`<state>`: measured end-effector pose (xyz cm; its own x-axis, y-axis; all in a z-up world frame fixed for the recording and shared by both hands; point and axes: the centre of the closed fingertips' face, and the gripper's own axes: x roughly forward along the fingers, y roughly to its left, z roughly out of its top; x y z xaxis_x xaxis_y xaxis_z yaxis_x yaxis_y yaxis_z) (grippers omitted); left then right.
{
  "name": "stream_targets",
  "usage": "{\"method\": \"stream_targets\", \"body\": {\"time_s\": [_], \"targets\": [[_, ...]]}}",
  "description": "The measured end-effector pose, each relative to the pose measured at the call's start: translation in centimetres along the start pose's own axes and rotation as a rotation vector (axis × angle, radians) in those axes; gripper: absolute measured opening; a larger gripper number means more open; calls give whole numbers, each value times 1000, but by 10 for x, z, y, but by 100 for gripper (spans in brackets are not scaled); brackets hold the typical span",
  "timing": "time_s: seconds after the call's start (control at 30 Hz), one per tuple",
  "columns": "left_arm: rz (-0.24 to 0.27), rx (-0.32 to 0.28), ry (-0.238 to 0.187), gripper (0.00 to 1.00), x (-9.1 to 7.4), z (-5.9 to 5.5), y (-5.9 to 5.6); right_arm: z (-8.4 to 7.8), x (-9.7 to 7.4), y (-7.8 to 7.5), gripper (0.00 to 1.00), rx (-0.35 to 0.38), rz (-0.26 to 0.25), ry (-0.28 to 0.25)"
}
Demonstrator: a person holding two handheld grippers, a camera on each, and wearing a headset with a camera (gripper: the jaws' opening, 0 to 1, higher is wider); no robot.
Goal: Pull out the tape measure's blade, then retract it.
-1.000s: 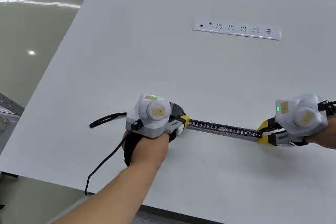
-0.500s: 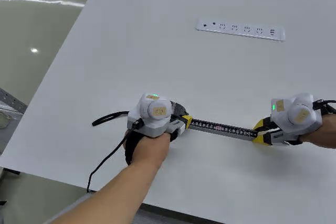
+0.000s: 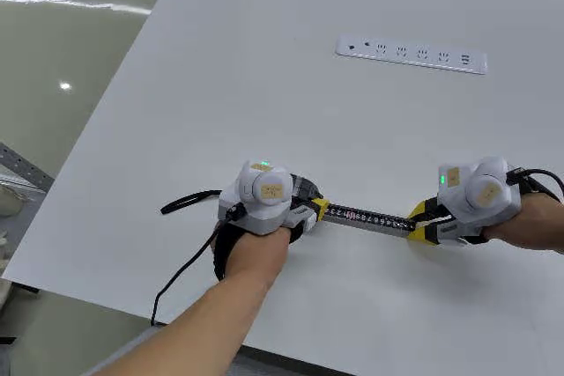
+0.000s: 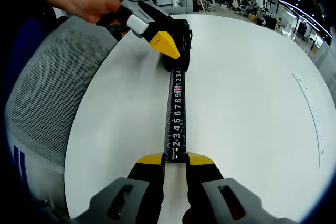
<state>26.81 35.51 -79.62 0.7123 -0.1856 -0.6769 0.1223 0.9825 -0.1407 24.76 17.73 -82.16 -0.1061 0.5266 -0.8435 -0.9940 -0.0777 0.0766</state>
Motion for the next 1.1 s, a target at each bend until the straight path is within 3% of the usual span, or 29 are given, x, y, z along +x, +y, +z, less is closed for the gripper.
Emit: {"method": "stream_targets", "body": {"time_s": [1.1], "targets": [[-18,-9,3,59,0,0,-1,31,24,-5,12,-20,16,-39]]}}
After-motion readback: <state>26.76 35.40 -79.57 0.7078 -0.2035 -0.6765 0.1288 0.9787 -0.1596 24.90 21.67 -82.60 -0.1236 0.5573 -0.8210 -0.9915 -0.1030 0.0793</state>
